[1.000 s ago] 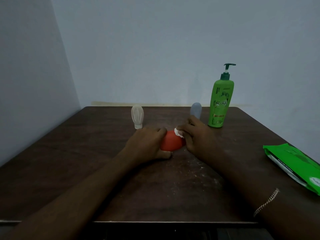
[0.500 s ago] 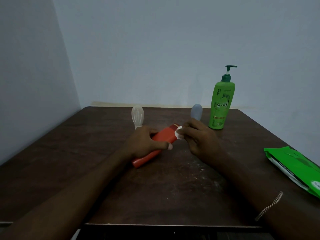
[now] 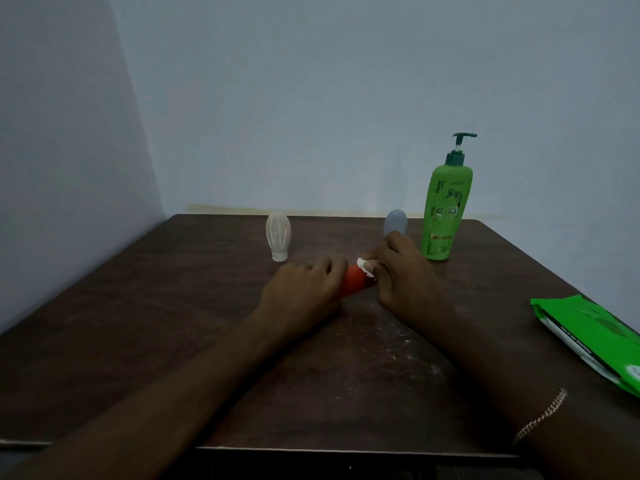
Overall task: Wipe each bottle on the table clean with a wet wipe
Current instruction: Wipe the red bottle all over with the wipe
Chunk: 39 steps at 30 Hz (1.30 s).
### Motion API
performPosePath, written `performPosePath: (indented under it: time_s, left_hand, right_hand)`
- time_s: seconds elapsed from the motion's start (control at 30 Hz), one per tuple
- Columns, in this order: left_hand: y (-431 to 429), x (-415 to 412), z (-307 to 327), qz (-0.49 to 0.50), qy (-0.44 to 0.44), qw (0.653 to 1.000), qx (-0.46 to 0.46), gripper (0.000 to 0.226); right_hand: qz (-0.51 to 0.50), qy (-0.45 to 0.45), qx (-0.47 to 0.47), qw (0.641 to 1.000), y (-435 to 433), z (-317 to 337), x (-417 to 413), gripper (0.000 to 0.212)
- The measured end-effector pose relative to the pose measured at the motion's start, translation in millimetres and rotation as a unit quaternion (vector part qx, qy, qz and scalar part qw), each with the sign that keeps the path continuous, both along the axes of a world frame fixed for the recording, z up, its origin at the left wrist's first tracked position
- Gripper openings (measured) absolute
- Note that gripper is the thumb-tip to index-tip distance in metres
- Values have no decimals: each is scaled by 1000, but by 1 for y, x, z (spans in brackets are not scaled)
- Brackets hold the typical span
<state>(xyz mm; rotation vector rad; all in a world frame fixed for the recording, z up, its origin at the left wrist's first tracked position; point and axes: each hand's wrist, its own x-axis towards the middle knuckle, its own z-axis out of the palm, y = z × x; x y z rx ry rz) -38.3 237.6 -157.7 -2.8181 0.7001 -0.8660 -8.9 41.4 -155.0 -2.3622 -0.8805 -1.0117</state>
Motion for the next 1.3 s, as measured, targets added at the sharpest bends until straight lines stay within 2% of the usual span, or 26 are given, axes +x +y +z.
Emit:
performPosePath:
  time_s: [0.1, 0.2, 0.33, 0.43, 0.63, 0.83, 1.03, 1.13, 1.3]
  left_hand:
    - [-1, 1, -3, 9, -7, 1000, -12, 59]
    - [-1, 4, -8, 14, -5, 1000, -16, 55]
    - [-2, 9, -14, 44, 4, 999, 3, 56]
    - [-2, 11, -16, 59, 37, 997, -32, 62]
    - [2, 15, -19, 96, 83, 984, -121, 74]
    - [1, 17, -19, 86, 18, 995, -51, 70]
    - [-8, 7, -11, 65, -35, 996, 52, 77]
    - [-7, 8, -12, 69, -18, 997, 40, 78]
    - [3, 12, -13, 91, 11, 995, -43, 73]
  right_hand:
    - [1, -4, -20, 1000, 1, 0, -2, 11]
    - [-16, 25, 2, 1000, -3, 3, -2, 12]
    - [20, 33, -40, 998, -1, -1, -2, 8]
    - [9, 43, -6, 999, -9, 1, 4, 10]
    - [60, 16, -90, 994, -5, -1, -5, 15]
    - [42, 13, -62, 997, 0, -2, -1, 17]
    - [-1, 2, -4, 1000, 1, 6, 4, 5]
    - [-4, -3, -16, 1000, 2, 5, -1, 5]
    - [36, -20, -89, 995, 7, -2, -10, 16]
